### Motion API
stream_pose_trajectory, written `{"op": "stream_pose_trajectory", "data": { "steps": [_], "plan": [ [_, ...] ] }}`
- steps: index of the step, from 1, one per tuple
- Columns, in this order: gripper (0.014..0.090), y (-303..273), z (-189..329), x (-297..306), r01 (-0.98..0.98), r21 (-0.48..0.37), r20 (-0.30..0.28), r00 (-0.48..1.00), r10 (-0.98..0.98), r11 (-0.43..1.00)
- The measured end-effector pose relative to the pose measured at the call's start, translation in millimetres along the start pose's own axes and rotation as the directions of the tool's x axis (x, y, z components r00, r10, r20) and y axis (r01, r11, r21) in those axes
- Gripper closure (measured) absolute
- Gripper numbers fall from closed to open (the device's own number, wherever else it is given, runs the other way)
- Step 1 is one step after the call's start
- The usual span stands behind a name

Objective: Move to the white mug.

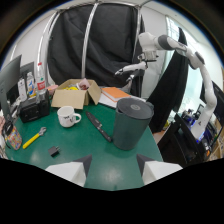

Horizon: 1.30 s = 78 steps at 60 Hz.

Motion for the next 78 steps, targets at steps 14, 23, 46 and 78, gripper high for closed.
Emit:
{"op": "stream_pose_trajectory", "data": {
  "steps": [14, 23, 46, 78],
  "plan": [
    [0.0194, 15, -17, -12, 0.000, -0.012, 0.020, 1.000, 0.000, 1.000],
    [0.0194, 19, -16, -53, 0.018, -0.007, 0.083, 0.996, -0.018, 1.000],
    [0.0190, -16, 70, -172, 0.003, 0.007, 0.194, 0.981, -0.004, 1.000],
    [0.0188, -39, 164, -230, -0.007, 0.017, 0.181, 0.983, 0.004, 1.000]
  ]
}}
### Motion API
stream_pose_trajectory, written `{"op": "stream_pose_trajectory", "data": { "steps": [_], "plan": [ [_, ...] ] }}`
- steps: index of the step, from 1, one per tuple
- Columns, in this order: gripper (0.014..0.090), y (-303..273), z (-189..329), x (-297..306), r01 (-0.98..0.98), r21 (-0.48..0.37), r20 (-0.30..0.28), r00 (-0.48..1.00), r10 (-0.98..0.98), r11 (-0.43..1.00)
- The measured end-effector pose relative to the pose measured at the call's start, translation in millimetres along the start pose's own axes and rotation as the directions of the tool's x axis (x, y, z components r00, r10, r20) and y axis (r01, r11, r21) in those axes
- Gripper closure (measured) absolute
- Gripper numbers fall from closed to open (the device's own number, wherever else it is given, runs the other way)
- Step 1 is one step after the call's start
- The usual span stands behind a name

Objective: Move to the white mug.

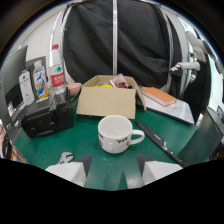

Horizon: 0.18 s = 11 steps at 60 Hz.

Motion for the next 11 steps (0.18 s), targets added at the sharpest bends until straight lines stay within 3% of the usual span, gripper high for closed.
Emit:
{"op": "stream_pose_trajectory", "data": {
  "steps": [11],
  "plan": [
    [0.0188, -0.9, -0.9, -4.8, -0.003, 0.000, 0.021, 1.000, 0.003, 1.000]
  ]
}}
